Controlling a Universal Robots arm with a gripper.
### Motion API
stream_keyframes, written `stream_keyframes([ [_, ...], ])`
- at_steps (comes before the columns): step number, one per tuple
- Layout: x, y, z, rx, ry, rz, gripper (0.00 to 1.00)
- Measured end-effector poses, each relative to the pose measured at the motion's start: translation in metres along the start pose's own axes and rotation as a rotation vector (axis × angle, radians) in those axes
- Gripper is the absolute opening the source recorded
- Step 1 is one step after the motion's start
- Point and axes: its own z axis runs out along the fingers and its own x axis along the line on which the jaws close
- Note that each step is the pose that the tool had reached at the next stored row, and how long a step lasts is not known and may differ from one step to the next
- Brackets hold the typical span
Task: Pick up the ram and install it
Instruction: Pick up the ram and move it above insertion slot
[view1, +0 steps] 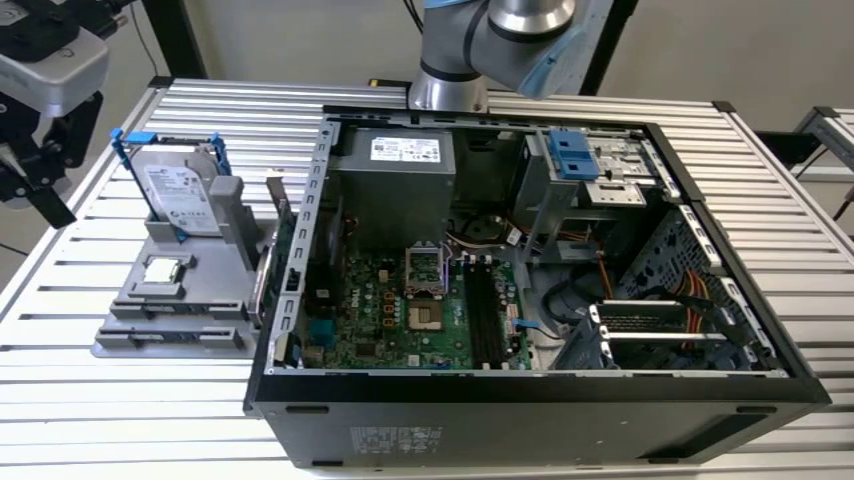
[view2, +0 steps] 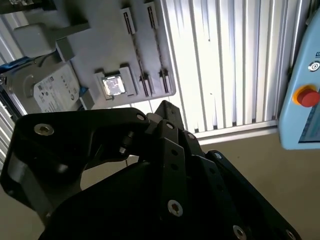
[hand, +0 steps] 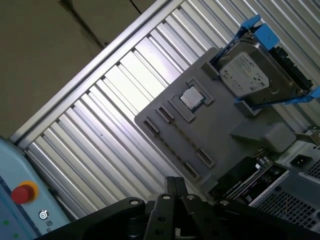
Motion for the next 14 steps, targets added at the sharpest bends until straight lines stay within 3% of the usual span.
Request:
stream_keyframes([
  [14, 0.0000, 0.0000, 0.0000, -0.0024, 0.0079, -0.164, 0.00],
])
